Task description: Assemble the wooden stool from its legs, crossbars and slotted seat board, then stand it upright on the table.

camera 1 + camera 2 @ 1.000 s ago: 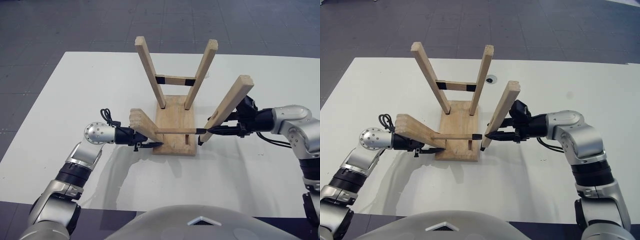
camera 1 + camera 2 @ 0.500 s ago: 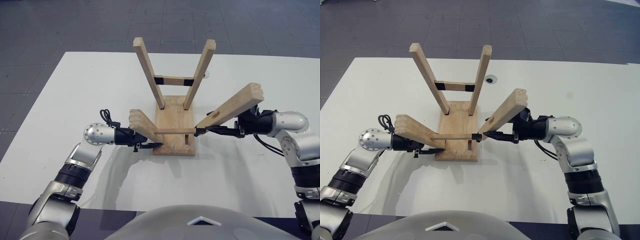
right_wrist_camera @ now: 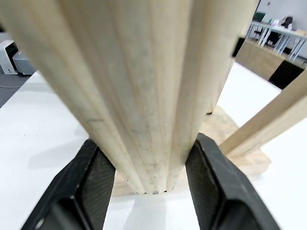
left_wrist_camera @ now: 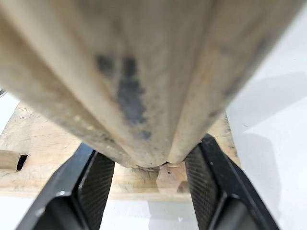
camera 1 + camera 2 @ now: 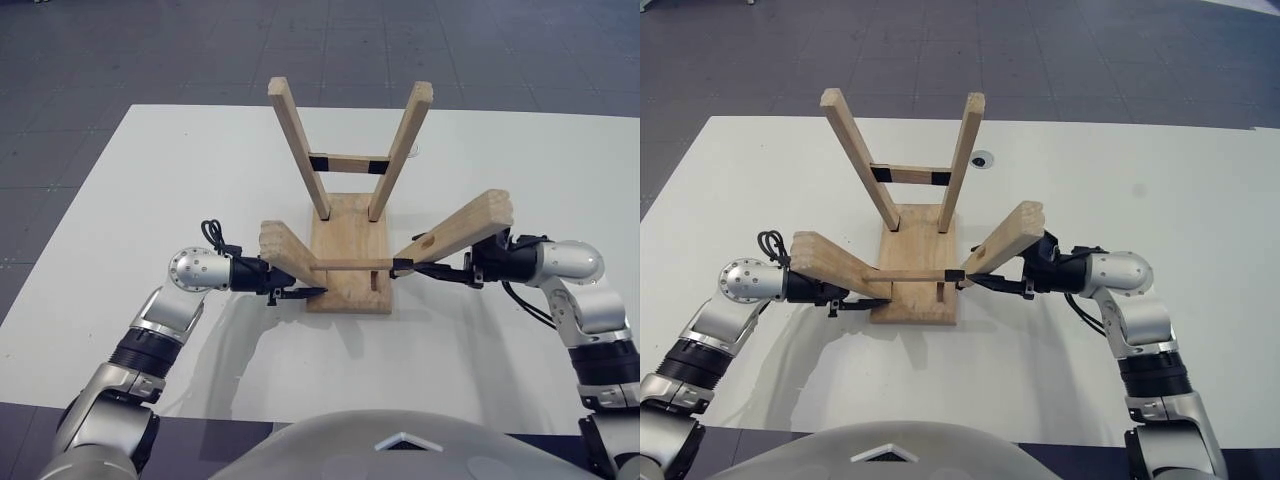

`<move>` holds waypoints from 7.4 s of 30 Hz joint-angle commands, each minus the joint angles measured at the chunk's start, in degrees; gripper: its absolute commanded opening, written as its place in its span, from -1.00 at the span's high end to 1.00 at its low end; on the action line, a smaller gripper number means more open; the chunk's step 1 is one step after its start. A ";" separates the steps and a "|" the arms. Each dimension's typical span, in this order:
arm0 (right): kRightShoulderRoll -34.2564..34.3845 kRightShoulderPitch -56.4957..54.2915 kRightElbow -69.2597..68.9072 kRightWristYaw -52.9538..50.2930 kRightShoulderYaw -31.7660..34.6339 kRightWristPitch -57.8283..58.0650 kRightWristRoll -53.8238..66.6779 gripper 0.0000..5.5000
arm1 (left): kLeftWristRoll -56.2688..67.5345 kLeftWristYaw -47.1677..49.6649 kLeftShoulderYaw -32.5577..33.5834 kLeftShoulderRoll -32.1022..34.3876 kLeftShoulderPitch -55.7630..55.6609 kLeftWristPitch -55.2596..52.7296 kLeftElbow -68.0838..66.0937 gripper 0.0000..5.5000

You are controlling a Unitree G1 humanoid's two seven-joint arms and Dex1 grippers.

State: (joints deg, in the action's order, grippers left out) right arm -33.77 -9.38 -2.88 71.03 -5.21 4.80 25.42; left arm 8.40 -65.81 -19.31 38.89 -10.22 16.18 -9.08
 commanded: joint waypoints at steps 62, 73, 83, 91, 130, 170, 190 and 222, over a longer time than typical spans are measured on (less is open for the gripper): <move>-0.23 -2.02 -6.35 0.00 -4.94 0.38 -3.39 0.26 | -4.88 2.01 -2.44 1.01 2.65 -1.54 0.51 0.25; 0.83 0.84 -2.88 -0.65 -6.70 -2.05 -5.92 0.26 | -4.73 2.30 -2.15 0.53 1.71 -1.47 -0.79 0.25; 0.52 2.43 -1.92 0.53 -8.32 -2.53 -5.31 0.26 | -4.80 1.20 -2.32 0.77 0.54 -0.43 -2.65 0.25; -0.64 4.23 0.88 1.99 -10.48 -3.48 -6.36 0.26 | -4.88 0.74 -2.28 0.79 -0.28 0.15 -3.72 0.25; -9.37 -8.22 1.62 0.21 -31.04 17.78 -20.84 0.26 | -4.08 3.99 -2.57 -2.35 -0.54 -1.77 -1.20 0.25; -11.26 -3.77 7.73 -7.08 -35.66 11.09 -20.51 0.26 | 9.38 0.48 10.63 2.93 -11.72 -28.70 10.50 -0.50; -11.20 -3.66 7.43 -9.12 -37.12 10.64 -19.64 0.26 | 29.11 -7.19 24.99 11.89 -28.75 -48.30 13.07 -0.50; -6.01 -0.37 7.06 -12.34 -25.24 9.30 -11.22 0.26 | 28.53 -4.91 19.53 8.84 -15.00 -51.80 20.05 -0.50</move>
State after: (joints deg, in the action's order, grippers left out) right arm -38.82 -16.51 0.60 56.59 -25.92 6.54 18.46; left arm 37.40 -70.81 0.50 47.52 -25.82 -35.07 9.49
